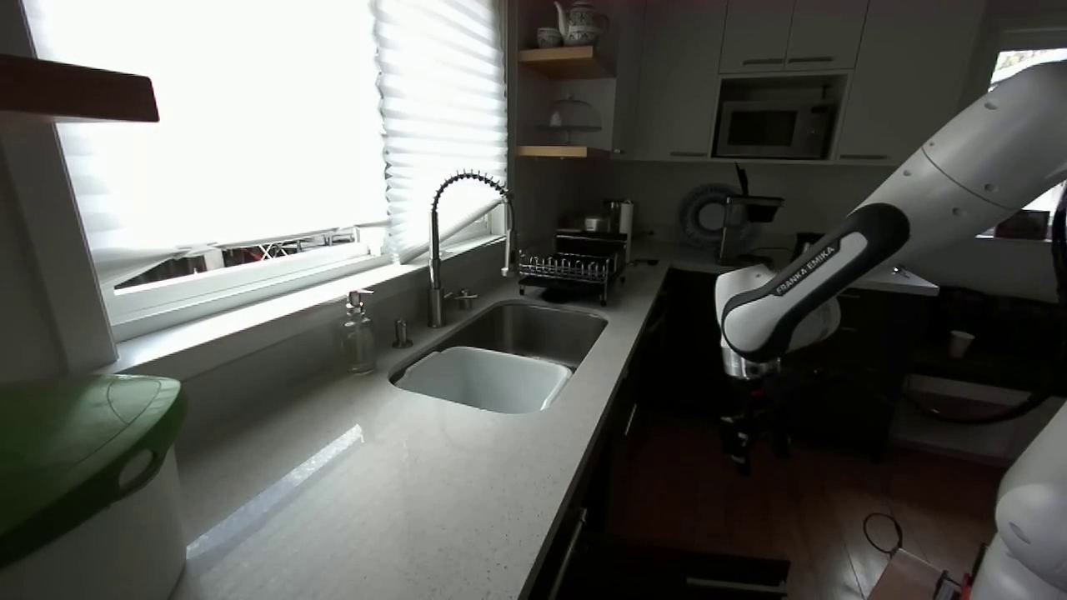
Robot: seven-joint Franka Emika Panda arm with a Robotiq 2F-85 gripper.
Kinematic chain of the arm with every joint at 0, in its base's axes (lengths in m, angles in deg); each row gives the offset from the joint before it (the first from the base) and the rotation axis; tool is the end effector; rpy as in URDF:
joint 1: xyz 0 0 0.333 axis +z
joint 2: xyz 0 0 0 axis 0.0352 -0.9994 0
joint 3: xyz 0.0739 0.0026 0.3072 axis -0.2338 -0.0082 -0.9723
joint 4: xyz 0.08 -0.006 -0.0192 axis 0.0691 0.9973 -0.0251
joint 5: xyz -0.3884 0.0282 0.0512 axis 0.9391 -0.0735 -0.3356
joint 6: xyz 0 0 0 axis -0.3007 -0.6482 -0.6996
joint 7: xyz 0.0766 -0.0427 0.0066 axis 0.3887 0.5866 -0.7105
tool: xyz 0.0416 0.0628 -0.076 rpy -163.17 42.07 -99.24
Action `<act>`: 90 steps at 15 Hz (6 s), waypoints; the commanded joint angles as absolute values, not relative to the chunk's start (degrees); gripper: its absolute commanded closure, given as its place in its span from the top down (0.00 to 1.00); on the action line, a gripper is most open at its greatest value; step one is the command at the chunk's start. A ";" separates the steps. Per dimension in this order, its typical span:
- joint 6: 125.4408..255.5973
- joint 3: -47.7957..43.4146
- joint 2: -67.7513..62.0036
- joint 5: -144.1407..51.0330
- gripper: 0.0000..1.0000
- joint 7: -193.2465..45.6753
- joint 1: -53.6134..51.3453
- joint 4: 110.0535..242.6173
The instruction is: Close the opened under the sink cabinet door
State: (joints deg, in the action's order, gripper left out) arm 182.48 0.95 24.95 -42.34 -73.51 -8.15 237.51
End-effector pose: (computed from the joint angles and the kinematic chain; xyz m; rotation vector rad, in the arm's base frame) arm 0.3641 -0.0876 0.2786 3.0479 -0.3399 -0.4285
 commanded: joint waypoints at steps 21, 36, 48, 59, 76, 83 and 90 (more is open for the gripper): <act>187.72 -2.33 15.07 -50.08 1.00 -61.03 -7.98 241.49; 216.36 -6.72 -6.07 -72.77 1.00 -66.17 -9.52 241.62; 243.54 -10.54 -14.37 -71.38 1.00 -70.11 -10.57 241.70; 254.18 -8.96 -17.37 -69.23 1.00 -74.34 -7.90 241.41; 263.96 -0.93 -31.12 -55.48 1.00 -78.67 -3.76 223.49; 274.41 -2.23 -39.53 -42.12 1.00 -84.20 -8.32 212.19; 276.93 -3.52 -38.40 -27.91 1.00 -85.11 -13.94 210.19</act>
